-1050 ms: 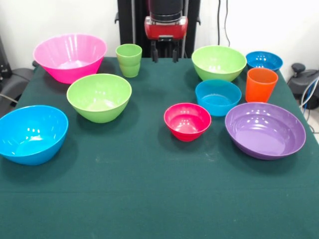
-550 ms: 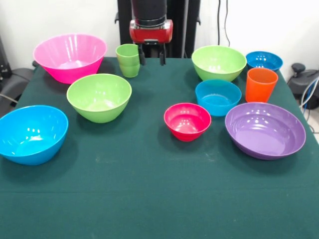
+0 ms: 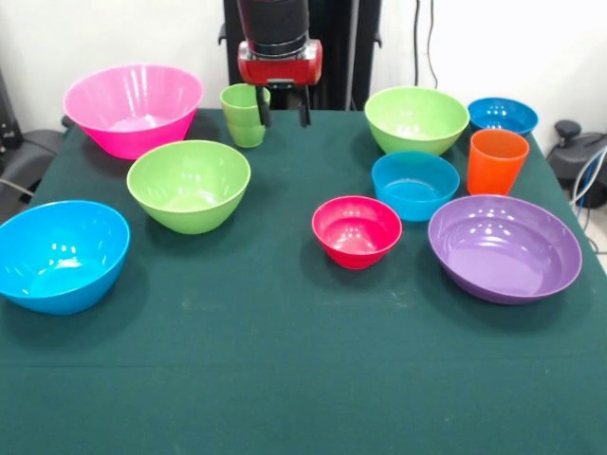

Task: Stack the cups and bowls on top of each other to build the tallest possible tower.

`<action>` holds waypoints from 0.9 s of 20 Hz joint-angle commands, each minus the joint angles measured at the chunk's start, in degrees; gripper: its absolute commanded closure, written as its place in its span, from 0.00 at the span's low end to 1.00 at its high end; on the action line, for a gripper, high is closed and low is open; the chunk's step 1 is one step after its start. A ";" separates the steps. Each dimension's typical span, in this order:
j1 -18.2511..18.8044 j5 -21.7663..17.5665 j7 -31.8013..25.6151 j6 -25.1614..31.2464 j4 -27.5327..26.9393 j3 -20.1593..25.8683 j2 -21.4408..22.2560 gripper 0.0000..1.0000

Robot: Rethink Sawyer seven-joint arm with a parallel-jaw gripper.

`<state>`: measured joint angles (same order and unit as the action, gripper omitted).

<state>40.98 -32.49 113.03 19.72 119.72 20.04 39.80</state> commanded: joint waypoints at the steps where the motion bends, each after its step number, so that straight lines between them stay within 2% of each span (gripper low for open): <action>1: 2.44 -4.73 -13.34 8.10 -2.53 7.51 0.16 0.00; 11: 7.54 -2.10 -18.43 19.13 -1.63 13.24 7.66 0.00; 14: 7.94 -1.57 -18.46 23.01 -2.52 15.01 9.09 0.00; 18: 7.03 -3.44 -15.44 23.47 -2.93 15.44 8.30 0.00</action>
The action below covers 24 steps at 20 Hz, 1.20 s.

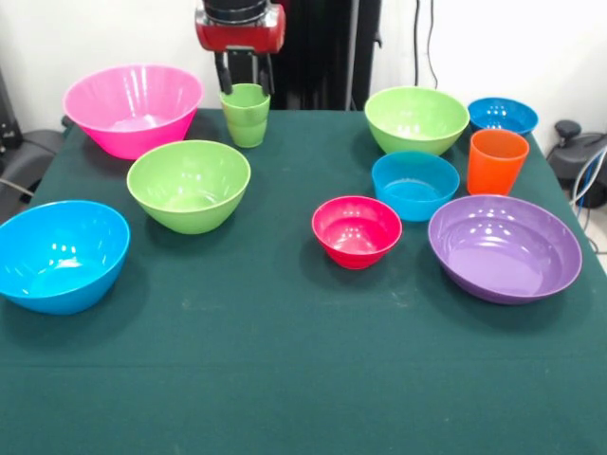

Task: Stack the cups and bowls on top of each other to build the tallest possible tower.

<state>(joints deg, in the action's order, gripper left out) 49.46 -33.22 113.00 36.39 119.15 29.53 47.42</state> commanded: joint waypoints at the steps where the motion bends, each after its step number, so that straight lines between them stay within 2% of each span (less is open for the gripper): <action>1: -1.62 -3.09 -14.72 7.05 -2.27 5.60 1.03 0.00; 7: -4.25 -6.94 -8.97 6.22 -2.83 2.42 1.90 0.00; 14: -5.88 -12.70 -5.58 3.04 -3.93 -0.18 0.64 0.00; 17: -5.40 -14.25 -5.88 2.81 -4.96 -0.44 -0.36 0.00; 24: -3.40 -15.04 -7.87 2.31 -4.51 0.63 -0.49 0.00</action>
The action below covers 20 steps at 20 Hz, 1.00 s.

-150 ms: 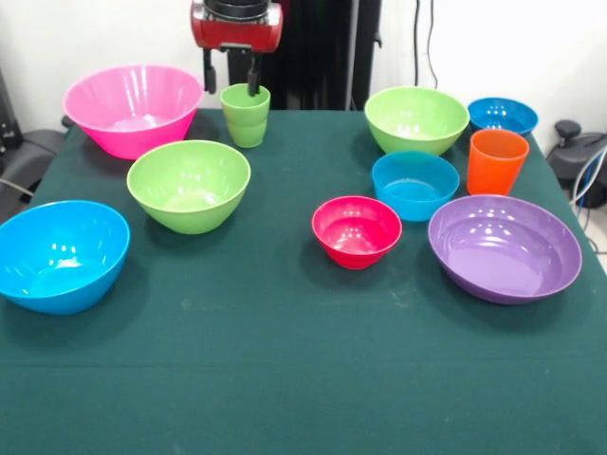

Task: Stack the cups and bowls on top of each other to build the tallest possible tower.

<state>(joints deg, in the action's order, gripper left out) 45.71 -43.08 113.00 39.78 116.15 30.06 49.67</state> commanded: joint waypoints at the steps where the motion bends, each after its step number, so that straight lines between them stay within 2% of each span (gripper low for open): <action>1: 0.65 -5.20 -8.17 -1.17 -1.32 0.29 -2.67 0.00; 10: 5.62 -3.76 -11.97 -0.13 2.25 1.72 1.51 0.00; 20: 7.84 -8.35 -8.37 -2.76 4.57 -0.46 0.75 0.00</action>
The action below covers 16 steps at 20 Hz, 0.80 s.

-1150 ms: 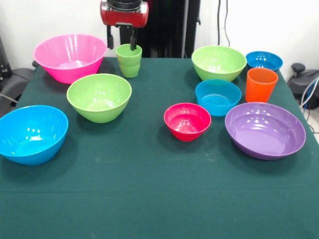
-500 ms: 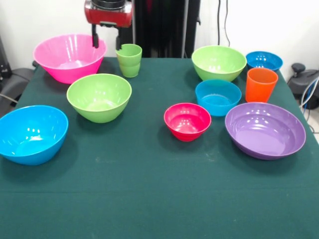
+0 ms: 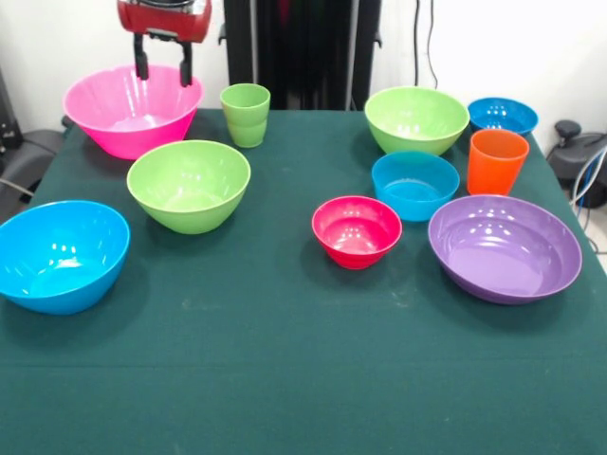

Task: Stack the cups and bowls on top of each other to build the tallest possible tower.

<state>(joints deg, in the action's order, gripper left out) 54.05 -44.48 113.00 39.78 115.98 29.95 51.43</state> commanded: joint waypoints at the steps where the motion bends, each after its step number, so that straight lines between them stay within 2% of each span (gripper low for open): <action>1: -0.38 -7.33 -7.99 -3.11 4.92 -0.51 -1.08 0.00; 7: -0.42 -9.58 -3.49 -6.97 7.04 -1.92 -3.02 0.00; 16: 1.70 -9.27 -2.72 -10.59 12.47 -2.35 -1.37 0.00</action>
<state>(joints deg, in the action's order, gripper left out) 55.48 -49.23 113.00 34.48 120.29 28.87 51.81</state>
